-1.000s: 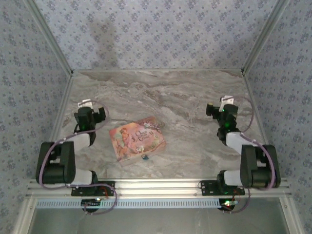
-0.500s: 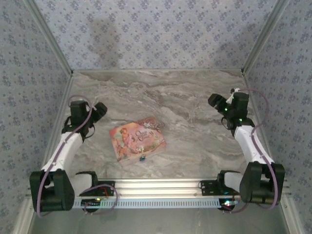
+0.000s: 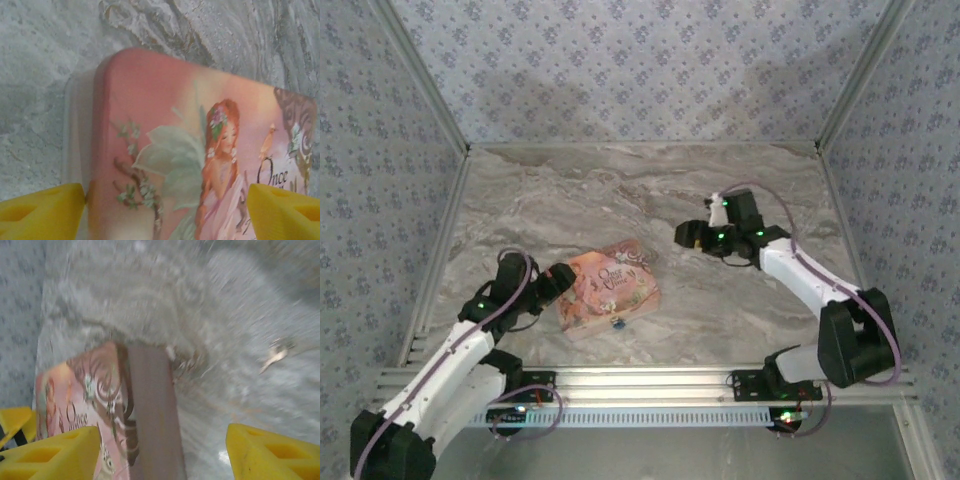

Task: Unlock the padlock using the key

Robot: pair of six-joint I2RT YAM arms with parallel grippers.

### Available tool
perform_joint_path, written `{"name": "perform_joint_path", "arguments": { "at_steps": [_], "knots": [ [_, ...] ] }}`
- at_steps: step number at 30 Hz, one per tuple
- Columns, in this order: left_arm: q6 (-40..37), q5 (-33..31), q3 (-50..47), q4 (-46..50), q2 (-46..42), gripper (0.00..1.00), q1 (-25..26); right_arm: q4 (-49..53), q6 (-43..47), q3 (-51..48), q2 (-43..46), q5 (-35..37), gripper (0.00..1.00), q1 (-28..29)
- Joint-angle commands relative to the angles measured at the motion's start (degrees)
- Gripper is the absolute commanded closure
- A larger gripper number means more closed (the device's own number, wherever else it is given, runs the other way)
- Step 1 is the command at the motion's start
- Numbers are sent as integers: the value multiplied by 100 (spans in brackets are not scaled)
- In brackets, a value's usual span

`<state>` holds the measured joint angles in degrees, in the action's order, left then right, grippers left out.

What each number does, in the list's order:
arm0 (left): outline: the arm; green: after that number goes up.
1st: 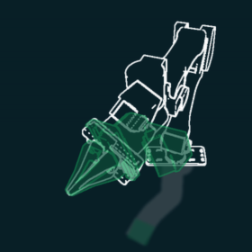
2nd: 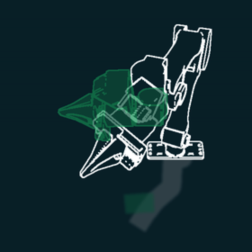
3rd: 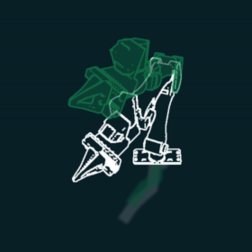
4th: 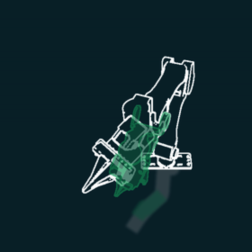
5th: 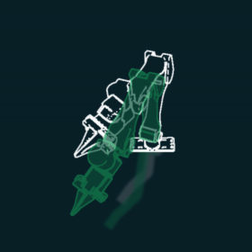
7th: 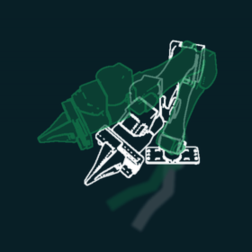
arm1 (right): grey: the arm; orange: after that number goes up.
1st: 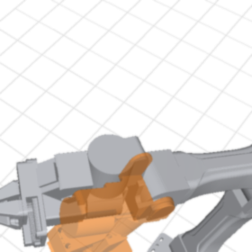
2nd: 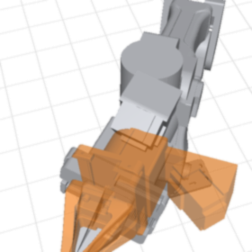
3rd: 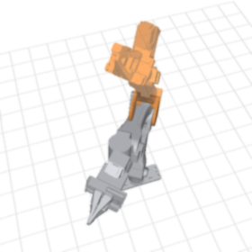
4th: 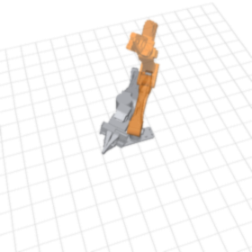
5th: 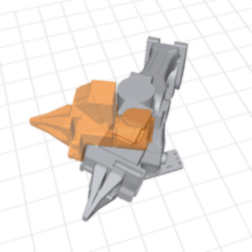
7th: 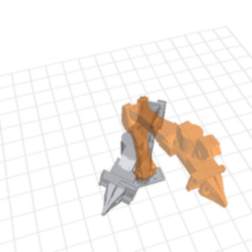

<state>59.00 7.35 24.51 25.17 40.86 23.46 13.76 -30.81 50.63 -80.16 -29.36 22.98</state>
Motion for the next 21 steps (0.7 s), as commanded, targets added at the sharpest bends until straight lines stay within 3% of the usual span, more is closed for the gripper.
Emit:
{"name": "perform_joint_path", "arguments": {
  "at_steps": [1,5,13,21],
  "knots": [
    [604,-133,-102,-192,-41,18,261,125,91,198,-349,-157,32,391],
    [669,-199,-93,-607,287,20,542,19,80,354,-756,-239,35,748],
    [419,-245,379,-1204,1383,25,597,22,59,885,-1499,-325,46,1097],
    [-110,-79,1383,-1735,3122,27,601,-46,-30,1116,-1801,-43,46,891]
  ]
}}
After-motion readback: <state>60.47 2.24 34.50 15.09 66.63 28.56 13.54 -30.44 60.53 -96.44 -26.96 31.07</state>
